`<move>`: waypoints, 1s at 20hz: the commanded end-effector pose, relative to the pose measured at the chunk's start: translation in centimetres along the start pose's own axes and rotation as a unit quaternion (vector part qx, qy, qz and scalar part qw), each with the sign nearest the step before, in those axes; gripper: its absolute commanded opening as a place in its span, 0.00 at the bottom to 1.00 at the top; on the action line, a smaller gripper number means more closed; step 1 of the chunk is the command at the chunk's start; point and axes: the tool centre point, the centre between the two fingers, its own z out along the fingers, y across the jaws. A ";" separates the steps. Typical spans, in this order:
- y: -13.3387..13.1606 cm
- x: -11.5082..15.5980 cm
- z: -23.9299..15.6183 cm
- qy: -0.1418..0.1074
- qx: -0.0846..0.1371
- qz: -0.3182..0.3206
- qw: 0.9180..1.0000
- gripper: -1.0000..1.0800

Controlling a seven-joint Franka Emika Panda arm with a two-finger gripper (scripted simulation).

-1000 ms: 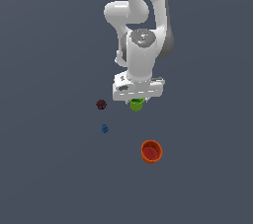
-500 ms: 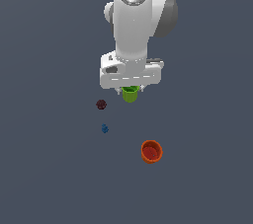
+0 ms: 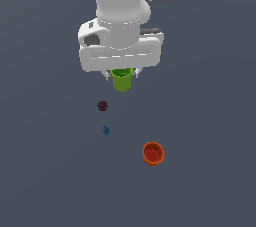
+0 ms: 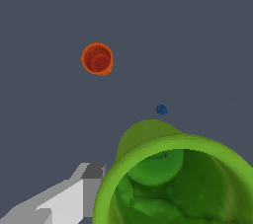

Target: Pick up a designated object from a clutter of objects.

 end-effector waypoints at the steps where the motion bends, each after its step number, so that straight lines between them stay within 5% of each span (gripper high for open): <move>1: 0.8 0.5 -2.3 0.000 0.000 0.000 1.000 0.00; 20: 3.3 2.4 -9.5 0.000 -0.001 0.000 1.000 0.00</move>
